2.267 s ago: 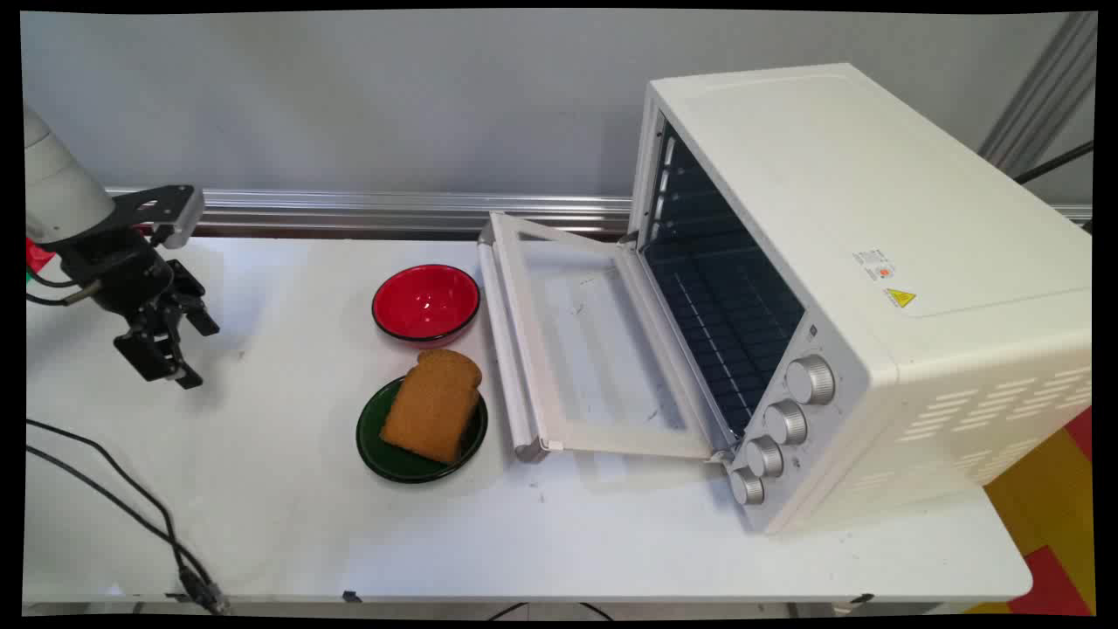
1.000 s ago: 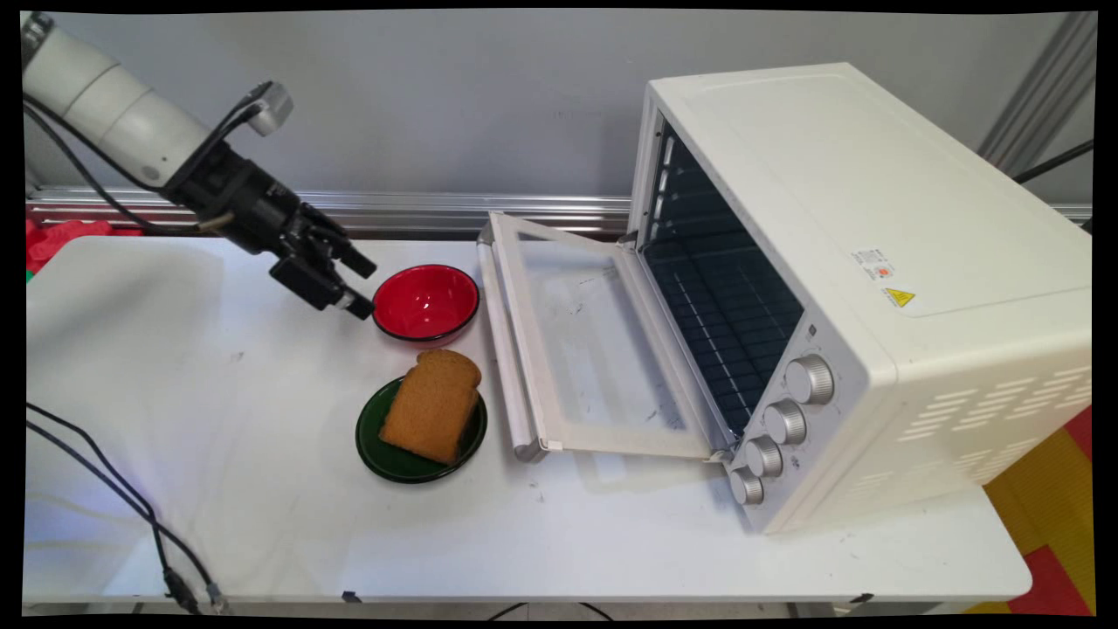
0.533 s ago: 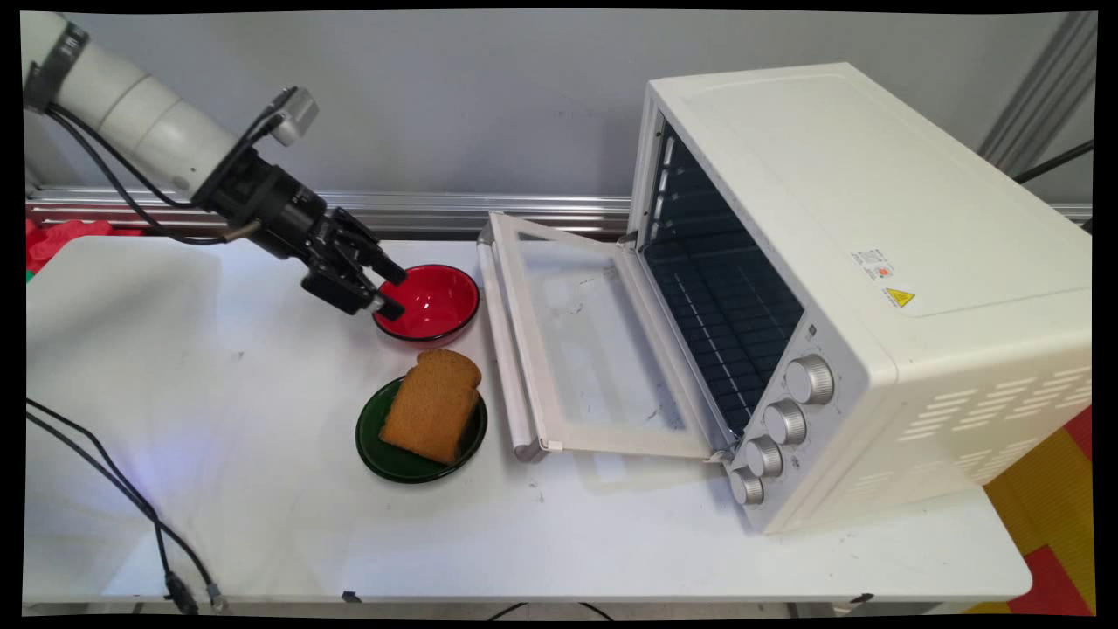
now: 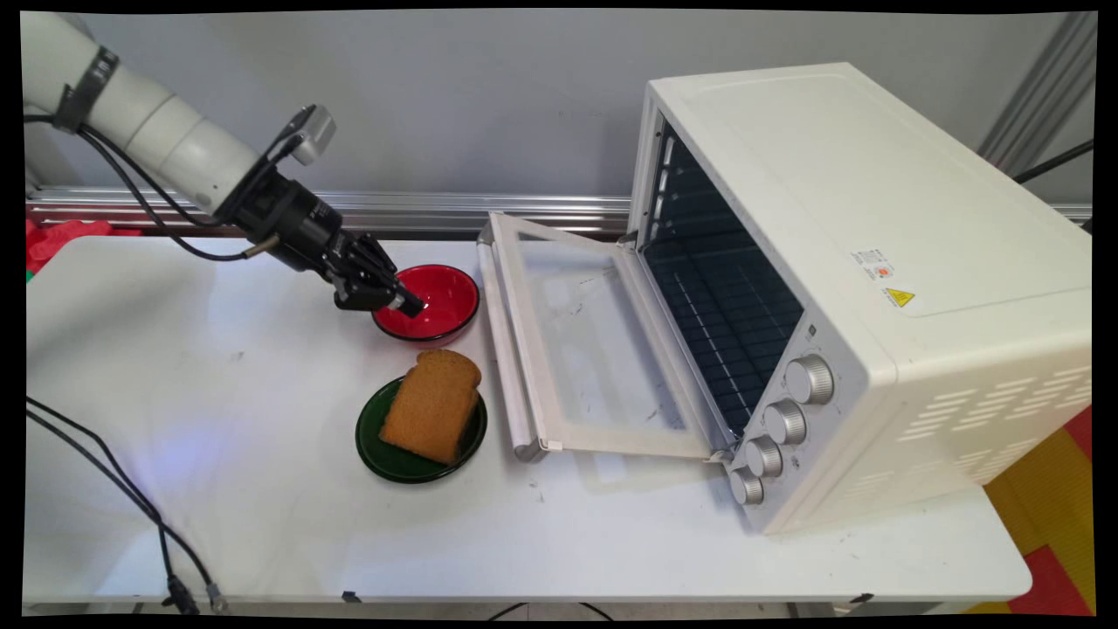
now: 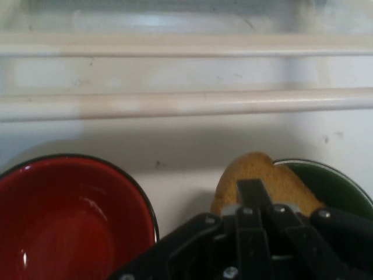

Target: Close the oven

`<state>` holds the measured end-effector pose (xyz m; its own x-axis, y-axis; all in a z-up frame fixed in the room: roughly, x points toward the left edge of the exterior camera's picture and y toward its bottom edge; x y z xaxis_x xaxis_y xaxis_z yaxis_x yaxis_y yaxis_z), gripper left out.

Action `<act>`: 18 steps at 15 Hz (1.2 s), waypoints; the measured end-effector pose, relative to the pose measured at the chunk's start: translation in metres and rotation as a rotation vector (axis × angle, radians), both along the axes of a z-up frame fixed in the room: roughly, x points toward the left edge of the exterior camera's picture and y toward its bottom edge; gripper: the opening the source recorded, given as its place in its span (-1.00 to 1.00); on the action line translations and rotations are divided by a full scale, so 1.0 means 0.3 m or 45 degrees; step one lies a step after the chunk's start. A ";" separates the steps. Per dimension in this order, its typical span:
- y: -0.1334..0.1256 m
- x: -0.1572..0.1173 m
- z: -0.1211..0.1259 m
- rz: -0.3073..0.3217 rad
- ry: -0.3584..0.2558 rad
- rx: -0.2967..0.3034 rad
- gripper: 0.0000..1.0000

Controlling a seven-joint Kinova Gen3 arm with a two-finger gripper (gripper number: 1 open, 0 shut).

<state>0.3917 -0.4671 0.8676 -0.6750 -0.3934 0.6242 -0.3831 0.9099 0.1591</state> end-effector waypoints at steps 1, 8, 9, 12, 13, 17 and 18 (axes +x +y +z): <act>-0.002 -0.002 -0.014 -0.004 0.000 -0.002 -1.00; -0.042 -0.082 -0.163 -0.014 0.035 -0.065 -1.00; -0.048 -0.094 -0.185 -0.010 0.037 -0.072 -1.00; -0.063 -0.129 -0.249 0.004 0.041 -0.089 -1.00; -0.067 -0.140 -0.266 0.006 0.042 -0.094 -1.00; -0.081 -0.179 -0.324 0.012 0.056 -0.110 -1.00; -0.085 -0.188 -0.333 0.014 0.062 -0.115 -1.00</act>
